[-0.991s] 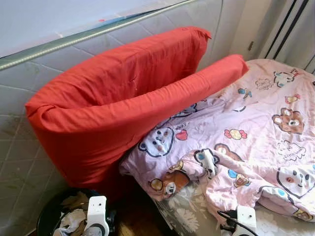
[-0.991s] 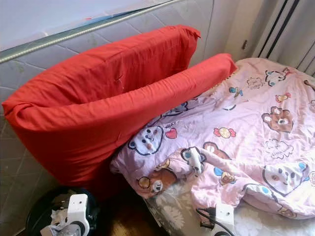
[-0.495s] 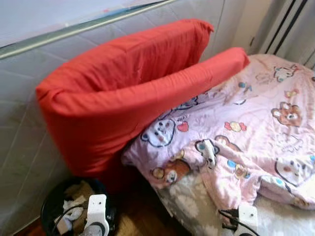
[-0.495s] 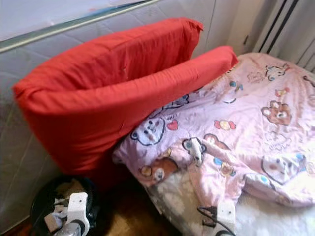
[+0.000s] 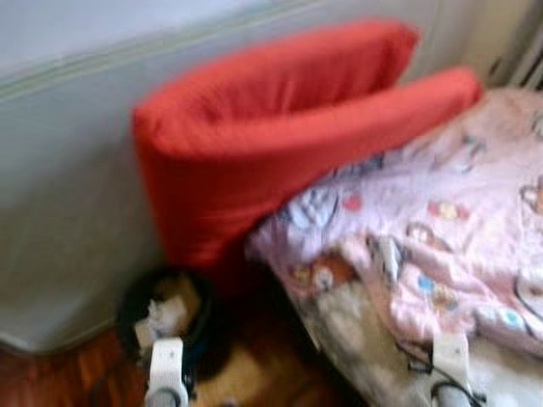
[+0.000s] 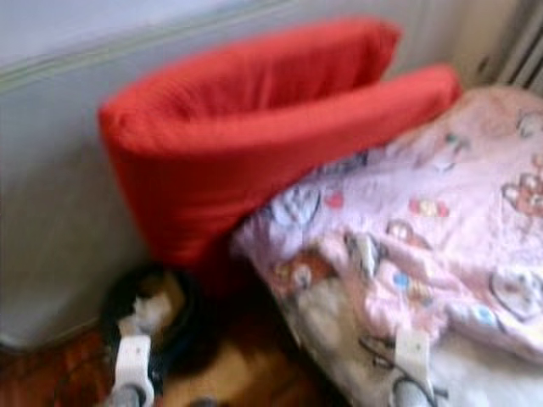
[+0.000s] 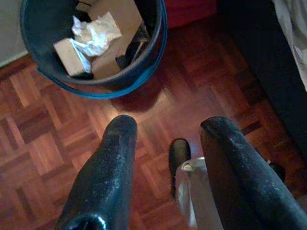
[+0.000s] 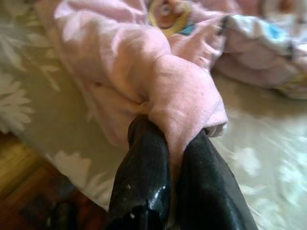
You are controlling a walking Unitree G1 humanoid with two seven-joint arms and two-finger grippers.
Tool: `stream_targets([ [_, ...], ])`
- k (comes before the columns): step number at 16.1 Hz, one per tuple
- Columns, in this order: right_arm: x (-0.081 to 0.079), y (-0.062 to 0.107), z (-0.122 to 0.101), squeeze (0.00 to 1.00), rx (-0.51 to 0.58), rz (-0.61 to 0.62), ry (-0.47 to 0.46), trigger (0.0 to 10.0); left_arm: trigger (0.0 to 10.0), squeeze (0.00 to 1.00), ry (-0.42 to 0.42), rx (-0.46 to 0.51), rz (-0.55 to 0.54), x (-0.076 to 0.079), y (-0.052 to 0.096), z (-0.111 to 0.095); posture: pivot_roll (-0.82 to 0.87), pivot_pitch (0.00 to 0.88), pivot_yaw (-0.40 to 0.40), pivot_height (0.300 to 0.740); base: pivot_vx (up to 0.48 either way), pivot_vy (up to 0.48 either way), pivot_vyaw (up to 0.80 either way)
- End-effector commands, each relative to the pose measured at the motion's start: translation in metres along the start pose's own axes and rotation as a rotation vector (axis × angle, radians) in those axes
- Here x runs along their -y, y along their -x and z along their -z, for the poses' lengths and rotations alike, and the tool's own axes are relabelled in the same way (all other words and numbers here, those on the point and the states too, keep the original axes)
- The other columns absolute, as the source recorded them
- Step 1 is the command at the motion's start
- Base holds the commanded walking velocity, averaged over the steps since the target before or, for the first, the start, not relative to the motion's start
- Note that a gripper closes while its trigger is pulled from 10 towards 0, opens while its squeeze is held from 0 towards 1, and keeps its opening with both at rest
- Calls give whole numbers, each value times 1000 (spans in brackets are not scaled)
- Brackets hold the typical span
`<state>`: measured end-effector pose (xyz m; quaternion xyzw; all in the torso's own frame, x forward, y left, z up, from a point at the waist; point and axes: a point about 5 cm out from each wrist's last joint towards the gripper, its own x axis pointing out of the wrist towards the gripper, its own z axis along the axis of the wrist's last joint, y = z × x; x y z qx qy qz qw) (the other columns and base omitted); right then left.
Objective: Clean up the room
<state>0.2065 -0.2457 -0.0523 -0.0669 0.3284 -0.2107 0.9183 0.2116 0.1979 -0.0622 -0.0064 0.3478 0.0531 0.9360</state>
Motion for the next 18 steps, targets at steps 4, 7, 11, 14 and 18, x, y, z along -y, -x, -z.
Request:
stream_targets([
  [4,5,2,7,0,-16,44,-11,10000,10000,0,-11,-4,-3,-3,0,0,66,95,7,740,-290,0,0],
  [7,7,2,8,0,-14,57,-7,10000,10000,0,-16,-5,1,-3,0,0,65,88,9,740,-290,0,0],
  [11,7,2,8,0,-15,62,-7,10000,10000,0,-22,-2,4,-3,0,-1,63,78,11,740,-292,0,0],
  [14,6,3,8,0,-15,57,3,10000,10000,0,-25,-2,6,-3,0,-2,62,78,10,740,-291,0,0],
  [18,4,8,23,0,-66,24,26,10000,10000,0,-22,-4,7,-2,-1,-1,54,91,8,740,-279,0,0],
])
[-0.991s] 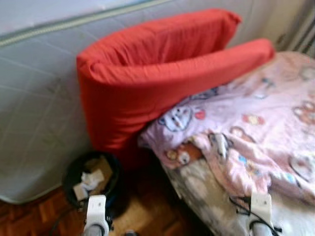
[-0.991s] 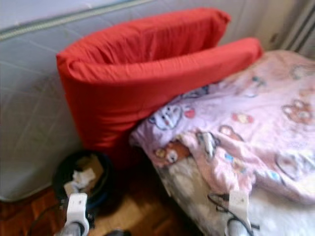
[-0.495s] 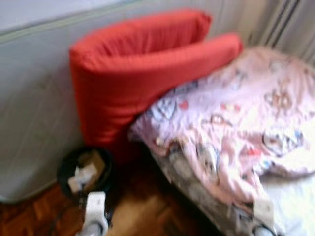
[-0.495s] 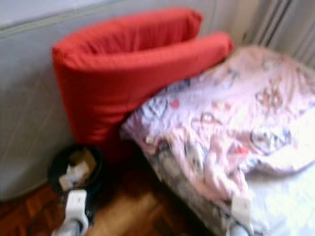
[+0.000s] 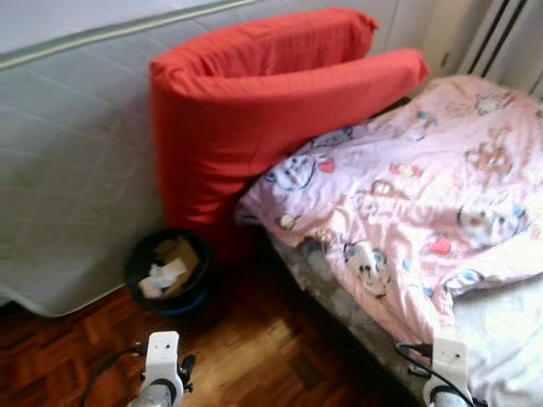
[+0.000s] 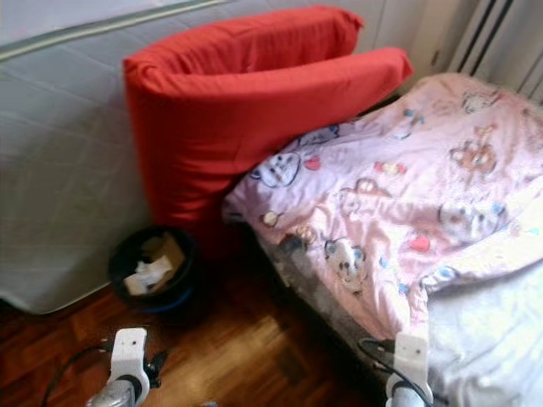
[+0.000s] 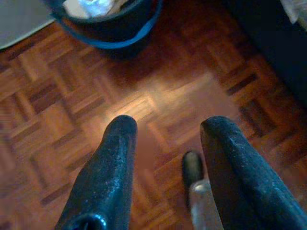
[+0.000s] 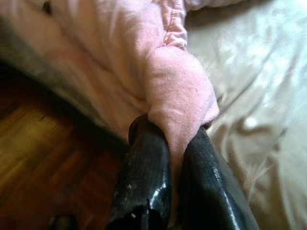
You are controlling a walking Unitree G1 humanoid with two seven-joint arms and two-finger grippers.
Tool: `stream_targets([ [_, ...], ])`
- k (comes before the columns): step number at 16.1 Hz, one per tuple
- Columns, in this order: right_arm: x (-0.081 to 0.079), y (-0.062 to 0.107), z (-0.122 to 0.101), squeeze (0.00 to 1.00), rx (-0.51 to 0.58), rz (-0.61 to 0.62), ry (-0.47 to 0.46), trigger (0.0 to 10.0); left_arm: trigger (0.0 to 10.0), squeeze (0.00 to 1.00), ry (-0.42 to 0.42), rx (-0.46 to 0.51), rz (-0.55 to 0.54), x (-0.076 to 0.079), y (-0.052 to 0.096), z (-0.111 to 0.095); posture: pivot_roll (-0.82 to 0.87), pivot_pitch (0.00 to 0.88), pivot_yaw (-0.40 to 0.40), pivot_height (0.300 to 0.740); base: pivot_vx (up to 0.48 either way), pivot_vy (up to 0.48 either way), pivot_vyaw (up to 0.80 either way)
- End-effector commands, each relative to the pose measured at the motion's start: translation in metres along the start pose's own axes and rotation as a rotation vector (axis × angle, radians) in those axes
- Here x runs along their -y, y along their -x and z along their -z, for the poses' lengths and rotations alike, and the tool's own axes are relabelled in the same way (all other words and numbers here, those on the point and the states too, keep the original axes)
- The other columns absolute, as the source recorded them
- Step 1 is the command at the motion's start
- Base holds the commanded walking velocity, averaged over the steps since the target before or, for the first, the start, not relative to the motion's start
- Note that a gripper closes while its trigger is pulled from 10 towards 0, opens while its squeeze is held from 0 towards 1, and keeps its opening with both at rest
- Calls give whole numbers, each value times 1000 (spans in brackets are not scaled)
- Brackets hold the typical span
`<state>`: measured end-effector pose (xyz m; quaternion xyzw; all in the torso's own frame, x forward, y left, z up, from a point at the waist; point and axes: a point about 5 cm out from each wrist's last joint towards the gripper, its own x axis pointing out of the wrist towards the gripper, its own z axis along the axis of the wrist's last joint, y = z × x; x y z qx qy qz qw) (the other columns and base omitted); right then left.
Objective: Clean up the room
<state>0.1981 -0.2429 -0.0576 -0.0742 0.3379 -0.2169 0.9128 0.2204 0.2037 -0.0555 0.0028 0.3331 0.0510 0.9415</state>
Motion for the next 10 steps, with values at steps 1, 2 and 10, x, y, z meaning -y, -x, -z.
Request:
stream_targets([
  [1,3,6,18,0,-65,-12,13,10000,10000,0,-4,-34,8,3,3,9,52,95,7,740,-247,0,0],
  [2,-1,9,29,0,-122,-53,34,10000,10000,0,-6,-35,6,3,2,9,52,98,8,740,0,0,0],
  [10,-16,23,56,0,-245,-183,48,10000,10000,0,-12,-40,2,1,3,11,51,115,13,740,0,0,0],
])
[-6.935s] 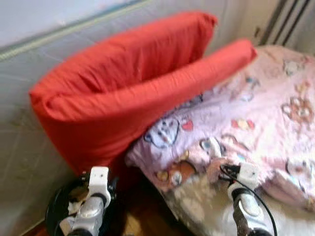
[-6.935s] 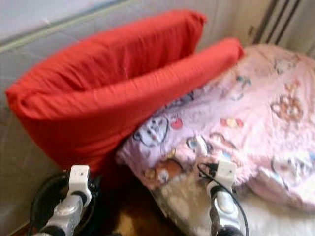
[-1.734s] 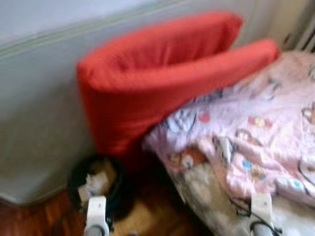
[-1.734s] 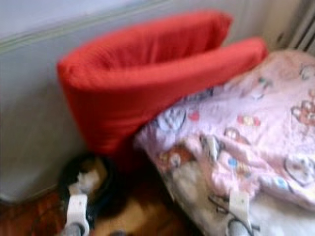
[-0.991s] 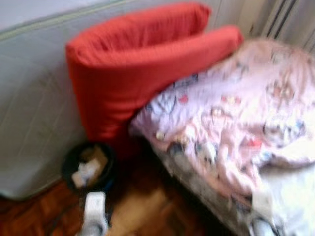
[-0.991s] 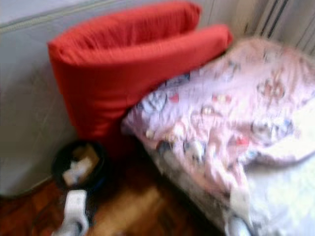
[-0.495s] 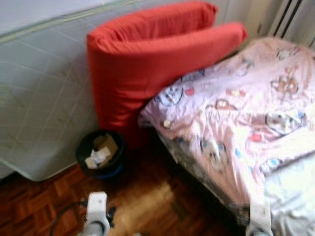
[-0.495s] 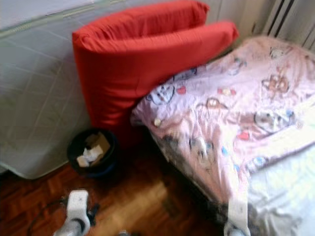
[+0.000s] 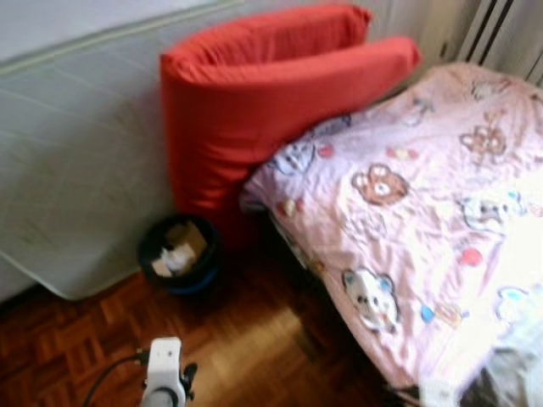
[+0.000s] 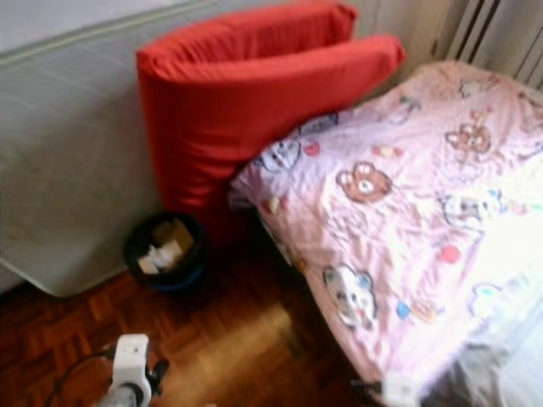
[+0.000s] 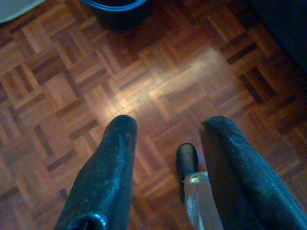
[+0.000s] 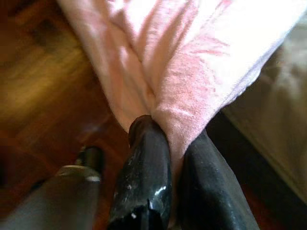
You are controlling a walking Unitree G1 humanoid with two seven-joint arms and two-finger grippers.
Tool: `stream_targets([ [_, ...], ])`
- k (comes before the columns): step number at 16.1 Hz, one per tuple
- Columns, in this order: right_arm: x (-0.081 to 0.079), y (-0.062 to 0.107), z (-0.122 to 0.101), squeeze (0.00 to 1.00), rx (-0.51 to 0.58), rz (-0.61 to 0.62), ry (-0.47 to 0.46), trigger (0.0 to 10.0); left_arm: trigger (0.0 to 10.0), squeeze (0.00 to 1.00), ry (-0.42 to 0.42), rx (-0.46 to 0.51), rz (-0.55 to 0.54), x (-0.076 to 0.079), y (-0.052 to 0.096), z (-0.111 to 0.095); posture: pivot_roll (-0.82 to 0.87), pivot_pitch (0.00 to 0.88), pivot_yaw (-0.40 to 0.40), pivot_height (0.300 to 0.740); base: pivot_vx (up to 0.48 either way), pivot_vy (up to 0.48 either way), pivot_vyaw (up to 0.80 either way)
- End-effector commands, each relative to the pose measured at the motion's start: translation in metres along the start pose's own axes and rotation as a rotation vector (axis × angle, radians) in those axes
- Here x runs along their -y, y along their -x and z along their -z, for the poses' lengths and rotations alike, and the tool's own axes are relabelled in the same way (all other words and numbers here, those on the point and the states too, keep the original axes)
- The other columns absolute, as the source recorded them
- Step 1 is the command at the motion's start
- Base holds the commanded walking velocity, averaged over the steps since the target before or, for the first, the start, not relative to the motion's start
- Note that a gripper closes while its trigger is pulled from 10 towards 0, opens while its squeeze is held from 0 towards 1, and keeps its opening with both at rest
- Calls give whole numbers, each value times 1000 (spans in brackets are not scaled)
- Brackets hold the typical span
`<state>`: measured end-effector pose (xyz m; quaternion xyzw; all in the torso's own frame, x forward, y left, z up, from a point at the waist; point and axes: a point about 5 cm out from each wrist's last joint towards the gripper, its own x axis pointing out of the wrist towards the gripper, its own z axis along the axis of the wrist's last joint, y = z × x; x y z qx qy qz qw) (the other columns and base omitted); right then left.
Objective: Clean up the room
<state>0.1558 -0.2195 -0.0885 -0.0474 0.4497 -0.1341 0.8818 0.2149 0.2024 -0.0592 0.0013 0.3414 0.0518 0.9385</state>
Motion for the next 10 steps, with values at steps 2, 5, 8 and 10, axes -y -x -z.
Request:
stream_targets([
  [2,-9,1,1,0,-8,-65,-5,10000,10000,0,-15,-19,4,1,1,4,52,115,13,740,0,0,0],
  [5,-10,0,0,0,-9,-65,-9,10000,10000,0,-17,-20,4,1,1,4,53,117,14,740,0,0,0],
  [8,-15,1,-3,843,14,-135,-55,10000,10000,0,-20,-24,5,1,1,4,51,117,16,740,0,0,0],
  [10,-21,1,-3,843,4,-182,-55,10000,10000,0,-21,-28,5,1,1,5,50,118,16,740,0,0,0],
])
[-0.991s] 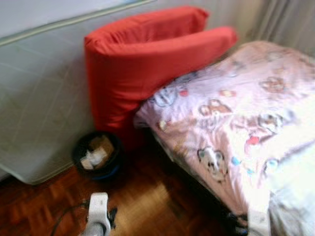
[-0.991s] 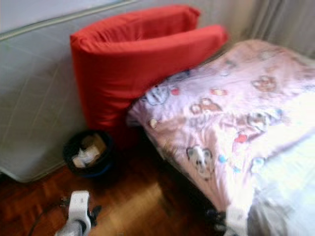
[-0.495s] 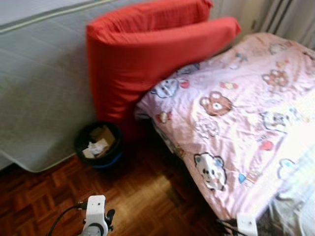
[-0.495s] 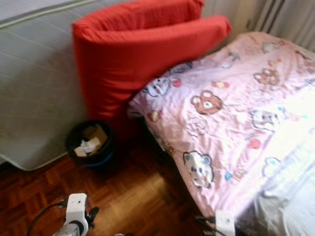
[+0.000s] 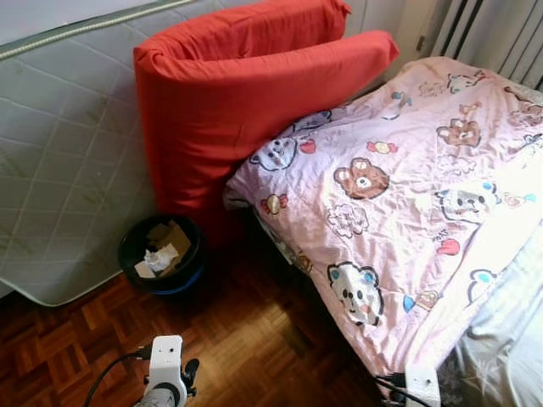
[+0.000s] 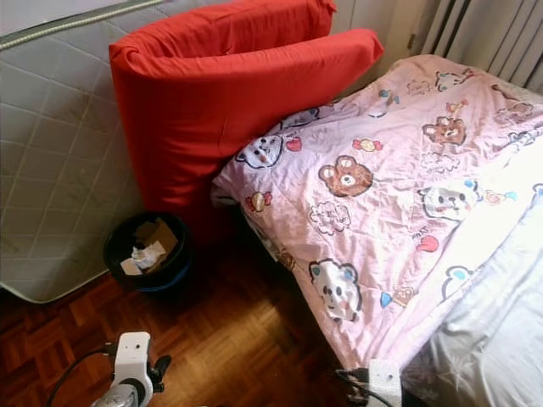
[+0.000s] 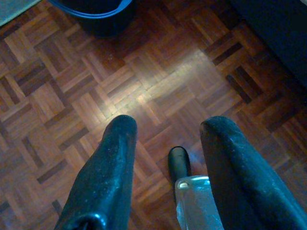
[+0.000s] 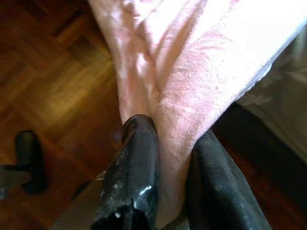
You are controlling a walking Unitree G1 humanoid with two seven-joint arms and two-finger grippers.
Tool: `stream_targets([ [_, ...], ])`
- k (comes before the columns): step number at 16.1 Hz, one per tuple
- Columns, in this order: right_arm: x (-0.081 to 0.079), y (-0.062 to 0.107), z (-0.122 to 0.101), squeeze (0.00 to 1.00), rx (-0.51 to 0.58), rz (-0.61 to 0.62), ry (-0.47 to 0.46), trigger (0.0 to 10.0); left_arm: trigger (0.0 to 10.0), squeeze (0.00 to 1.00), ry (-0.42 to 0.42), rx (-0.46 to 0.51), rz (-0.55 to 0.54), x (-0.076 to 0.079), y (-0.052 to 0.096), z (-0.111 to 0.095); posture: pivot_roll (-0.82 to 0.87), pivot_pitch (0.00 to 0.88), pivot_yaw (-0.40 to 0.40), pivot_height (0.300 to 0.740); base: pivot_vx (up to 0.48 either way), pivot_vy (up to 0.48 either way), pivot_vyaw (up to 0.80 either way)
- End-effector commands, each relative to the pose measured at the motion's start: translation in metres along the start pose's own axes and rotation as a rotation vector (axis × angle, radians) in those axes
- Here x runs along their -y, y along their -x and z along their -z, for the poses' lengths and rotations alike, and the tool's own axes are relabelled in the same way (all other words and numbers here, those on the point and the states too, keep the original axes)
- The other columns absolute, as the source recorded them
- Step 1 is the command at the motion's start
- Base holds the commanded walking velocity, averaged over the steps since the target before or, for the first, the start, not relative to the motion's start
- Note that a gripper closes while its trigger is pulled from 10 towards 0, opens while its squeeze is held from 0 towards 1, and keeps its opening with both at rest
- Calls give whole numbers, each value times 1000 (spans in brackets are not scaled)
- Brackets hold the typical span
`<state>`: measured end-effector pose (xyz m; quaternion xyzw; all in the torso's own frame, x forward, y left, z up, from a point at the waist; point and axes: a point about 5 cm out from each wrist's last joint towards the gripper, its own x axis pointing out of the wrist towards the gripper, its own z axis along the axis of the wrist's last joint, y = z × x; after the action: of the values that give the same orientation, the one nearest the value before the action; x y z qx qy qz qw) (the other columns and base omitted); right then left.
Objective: Clean up the room
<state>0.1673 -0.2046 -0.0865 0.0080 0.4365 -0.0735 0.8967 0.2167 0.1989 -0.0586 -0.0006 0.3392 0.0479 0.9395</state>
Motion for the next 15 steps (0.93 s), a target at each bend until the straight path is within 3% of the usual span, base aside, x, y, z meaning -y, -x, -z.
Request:
stream_targets([
  [1,-8,2,9,847,-41,-42,20,10000,10000,0,-22,-35,-4,-3,2,7,49,117,16,740,0,0,0],
  [2,-8,2,11,859,-47,-43,46,10000,10000,0,-22,-36,-4,-3,2,7,52,117,16,740,0,0,0],
  [3,-8,2,10,1000,-40,-33,30,10000,10000,0,-21,-36,-5,-3,2,7,53,118,16,740,0,0,0],
  [8,3,2,5,1000,-4,39,19,10000,10000,0,-23,-39,-6,-4,2,8,53,119,18,740,0,0,0],
  [9,3,1,3,906,8,36,9,10000,10000,0,-23,-39,-5,-4,2,8,53,119,18,740,0,0,0],
  [10,2,1,-1,0,34,30,11,10000,10000,0,-23,-41,-5,-4,2,8,52,119,18,740,0,0,0],
  [12,-1,0,-7,0,67,19,-11,10000,10000,0,-25,-43,-3,-4,2,9,49,115,21,740,0,0,0],
  [15,-5,1,1,0,21,0,-9,10000,10000,0,-20,-50,6,-4,2,9,50,100,22,740,0,0,0],
])
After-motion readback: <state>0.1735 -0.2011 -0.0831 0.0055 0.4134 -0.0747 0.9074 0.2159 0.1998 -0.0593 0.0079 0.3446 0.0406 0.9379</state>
